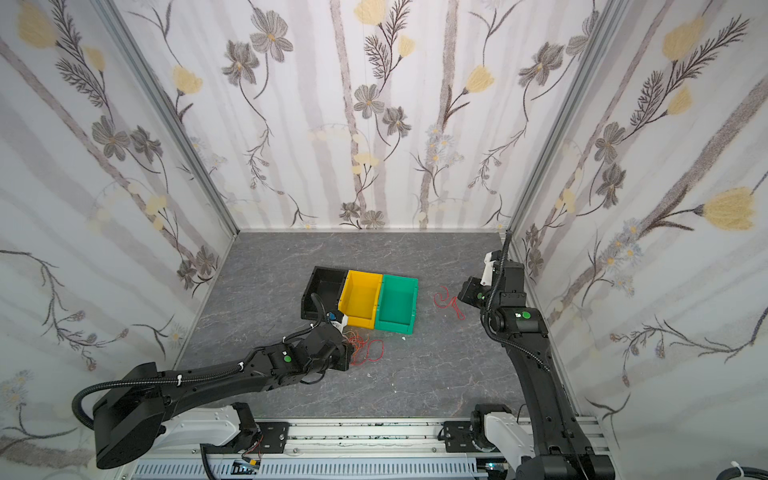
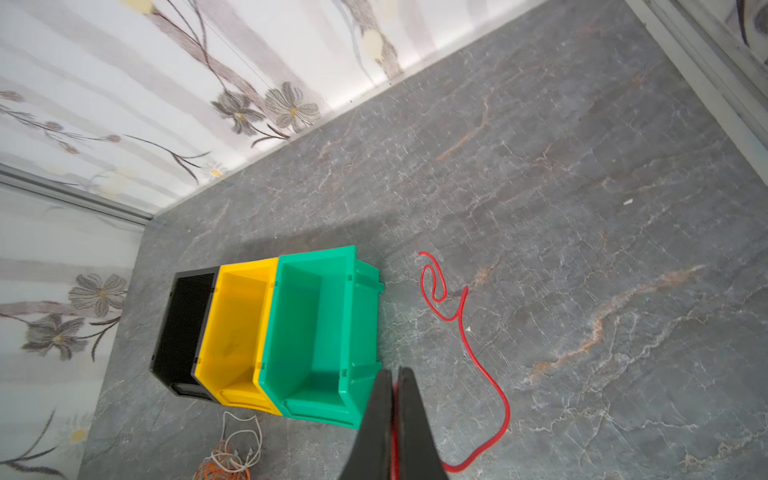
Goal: Untangle the cables
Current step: 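Carry the red wire over the green bin with the right gripper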
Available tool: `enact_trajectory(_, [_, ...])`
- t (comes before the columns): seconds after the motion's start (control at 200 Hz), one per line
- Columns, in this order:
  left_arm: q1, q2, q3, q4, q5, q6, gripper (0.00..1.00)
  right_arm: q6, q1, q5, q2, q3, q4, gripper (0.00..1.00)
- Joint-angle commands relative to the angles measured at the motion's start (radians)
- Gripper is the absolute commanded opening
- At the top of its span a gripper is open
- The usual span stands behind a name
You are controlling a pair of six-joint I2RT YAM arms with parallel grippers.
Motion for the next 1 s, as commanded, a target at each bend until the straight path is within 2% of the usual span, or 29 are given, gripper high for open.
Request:
enact_trajectory(0.0, [-0.002, 0.032, 0.01, 0.029, -0.003, 0.0, 0.04, -0.016, 0.018, -0.039, -0.007, 0.049, -0.024, 0.0])
enact_trajectory(0.14, [-0.002, 0.059, 0.016, 0.0, -0.018, 0.019, 0.1, -0.022, 0.068, -0.044, -0.017, 0.11, -0.064, 0.0])
enact_trajectory(0.28, [-0.001, 0.057, 0.016, -0.025, -0.026, 0.031, 0.27, -0.024, 0.121, -0.034, -0.023, 0.15, -0.101, 0.0])
enact_trajectory(0.385, [0.0, 0.038, 0.009, -0.014, -0.013, 0.038, 0.44, -0.01, 0.162, -0.025, -0.016, 0.152, -0.103, 0.0])
enact_trajectory(0.44, [0.001, 0.025, 0.006, -0.015, -0.009, 0.038, 0.5, 0.002, 0.187, -0.012, -0.012, 0.142, -0.09, 0.0])
enact_trajectory(0.695, [0.026, -0.124, -0.029, -0.053, -0.013, 0.022, 0.56, 0.051, 0.328, 0.116, 0.07, 0.134, -0.057, 0.0])
enact_trajectory(0.809, [0.064, -0.198, -0.054, -0.07, 0.005, 0.02, 0.61, 0.073, 0.394, 0.247, 0.105, 0.137, -0.051, 0.0])
enact_trajectory(0.994, [0.155, -0.307, -0.063, -0.167, -0.026, 0.029, 0.63, 0.113, 0.455, 0.372, 0.163, 0.142, -0.04, 0.0])
